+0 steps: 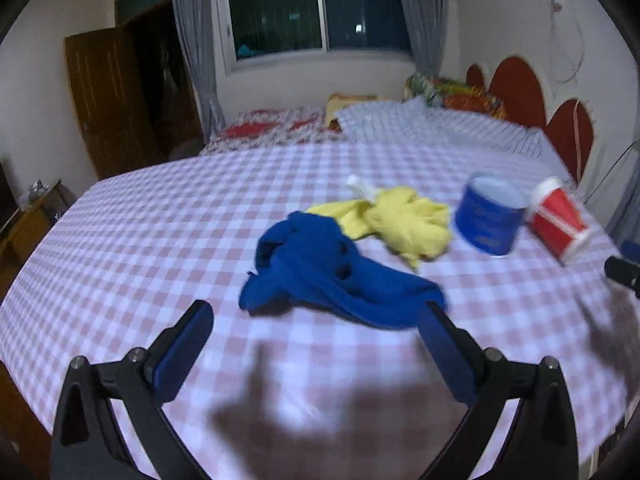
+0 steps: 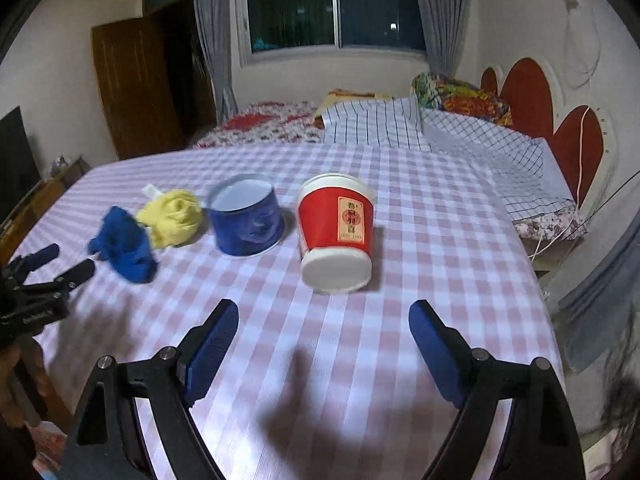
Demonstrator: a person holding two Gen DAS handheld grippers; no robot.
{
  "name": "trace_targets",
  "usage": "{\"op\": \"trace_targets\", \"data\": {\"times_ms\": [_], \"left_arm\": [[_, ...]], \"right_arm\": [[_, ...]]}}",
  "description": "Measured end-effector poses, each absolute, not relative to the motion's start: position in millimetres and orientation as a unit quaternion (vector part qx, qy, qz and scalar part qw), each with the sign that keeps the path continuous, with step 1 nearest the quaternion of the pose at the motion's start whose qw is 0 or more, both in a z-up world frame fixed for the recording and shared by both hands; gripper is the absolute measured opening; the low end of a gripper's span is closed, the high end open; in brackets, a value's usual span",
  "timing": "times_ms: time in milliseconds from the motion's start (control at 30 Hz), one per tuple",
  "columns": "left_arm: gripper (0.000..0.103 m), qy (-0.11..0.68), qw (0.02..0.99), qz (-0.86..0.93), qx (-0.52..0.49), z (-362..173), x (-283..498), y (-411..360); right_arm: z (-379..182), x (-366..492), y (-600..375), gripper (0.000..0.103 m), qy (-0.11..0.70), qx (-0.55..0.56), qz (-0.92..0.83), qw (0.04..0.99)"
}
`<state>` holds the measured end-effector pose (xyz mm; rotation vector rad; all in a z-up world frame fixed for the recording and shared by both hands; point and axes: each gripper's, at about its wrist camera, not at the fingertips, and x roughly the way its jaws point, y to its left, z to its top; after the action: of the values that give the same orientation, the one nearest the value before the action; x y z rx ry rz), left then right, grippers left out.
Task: Collect trash
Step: 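Grasp the blue cloth with the left tool while the right tool grasps the red paper cup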
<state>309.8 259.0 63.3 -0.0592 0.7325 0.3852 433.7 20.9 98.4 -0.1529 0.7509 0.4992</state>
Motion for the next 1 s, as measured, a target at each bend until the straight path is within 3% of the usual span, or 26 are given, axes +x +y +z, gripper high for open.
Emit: {"op": "trace_targets", "data": {"times_ms": [233,333,467,533,567,667,1000], "left_arm": [[0.096,0.393,0.902,0.177,-0.034,48.9,341.6,281.1],[0.092,0.403,0.898,0.175,-0.029,45.8,349.8,286.6],[0.071,0.423,0.892,0.156,-0.033,41.1,356.2,287.5],[0.06,0.418,0.895,0.157,-0.025,43.9,352.6,283.7],[0.049,0.416,0.896,0.153,-0.024,45.1,352.4,281.7],[0.032,0.407,0.901,0.147,-0.025,50.4,348.1,278.4],[0.027,0.334,0.936,0.113,0.004,78.9,291.2,230.3]], "right_arm": [[80.0,475.8,44.3,0.088,0.397,-0.078,0.239,0.883],[74.1,484.4,50.5,0.081,0.407,-0.079,0.241,0.878],[66.1,492.7,52.5,0.071,0.417,-0.086,0.24,0.872],[62.9,496.6,52.4,0.058,0.424,-0.081,0.246,0.868],[62.7,495.8,50.6,0.058,0.421,-0.08,0.245,0.87],[63.1,489.9,48.8,0.057,0.413,-0.087,0.25,0.871],[83.2,434.7,11.7,0.056,0.369,-0.076,0.269,0.887]]}}
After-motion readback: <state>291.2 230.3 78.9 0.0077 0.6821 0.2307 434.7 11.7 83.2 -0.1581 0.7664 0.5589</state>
